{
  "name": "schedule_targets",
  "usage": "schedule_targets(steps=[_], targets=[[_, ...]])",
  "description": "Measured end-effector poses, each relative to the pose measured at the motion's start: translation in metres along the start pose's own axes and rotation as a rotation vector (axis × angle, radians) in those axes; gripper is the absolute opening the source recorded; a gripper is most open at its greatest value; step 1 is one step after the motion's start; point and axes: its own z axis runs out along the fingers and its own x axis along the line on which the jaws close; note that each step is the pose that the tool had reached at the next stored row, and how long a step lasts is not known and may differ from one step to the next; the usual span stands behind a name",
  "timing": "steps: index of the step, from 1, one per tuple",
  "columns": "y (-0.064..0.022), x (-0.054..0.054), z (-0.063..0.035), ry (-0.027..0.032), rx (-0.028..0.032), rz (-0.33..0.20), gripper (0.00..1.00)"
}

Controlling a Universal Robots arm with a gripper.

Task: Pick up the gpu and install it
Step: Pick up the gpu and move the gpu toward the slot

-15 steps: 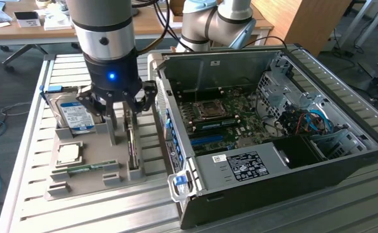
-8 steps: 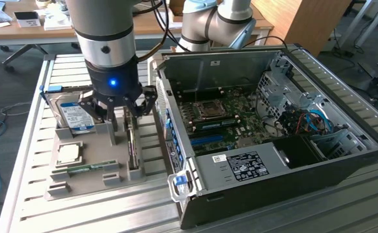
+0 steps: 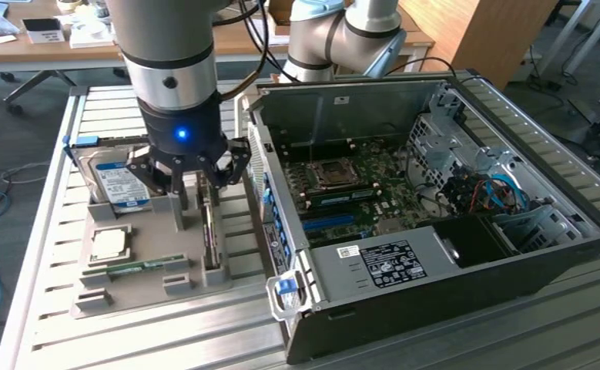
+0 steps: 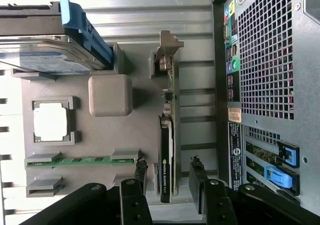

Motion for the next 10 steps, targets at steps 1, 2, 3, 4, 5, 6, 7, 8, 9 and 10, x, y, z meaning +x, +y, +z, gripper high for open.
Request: schedule_targets(steps=[1, 2, 3, 4, 5, 6, 7, 8, 9, 10], targets=[[0.0000, 0.000, 0.0015, 0.0001, 0.0001, 0.000, 0.47], [-0.0001, 0.000, 0.0026, 0.0001, 0.0002, 0.000, 0.47], [-0.0001, 0.000, 0.0032, 0.0001, 0.0001, 0.000, 0.47], [-0.0002, 0.000, 0.0041, 0.0002, 0.0002, 0.000, 0.47], [-0.0002, -0.001, 0.0052, 0.0001, 0.0001, 0.000, 0.47], [-0.0003, -0.001, 0.0067, 0.0002, 0.0001, 0.000, 0.47], [-0.0003, -0.001, 0.0083, 0.0001, 0.0001, 0.000, 0.47], [-0.0003, -0.001, 0.0101, 0.0001, 0.0001, 0.000, 0.47], [-0.0004, -0.001, 0.0119, 0.0002, 0.0002, 0.000, 0.47], [-0.0005, -0.001, 0.0138, 0.0001, 0.0000, 0.000, 0.47]])
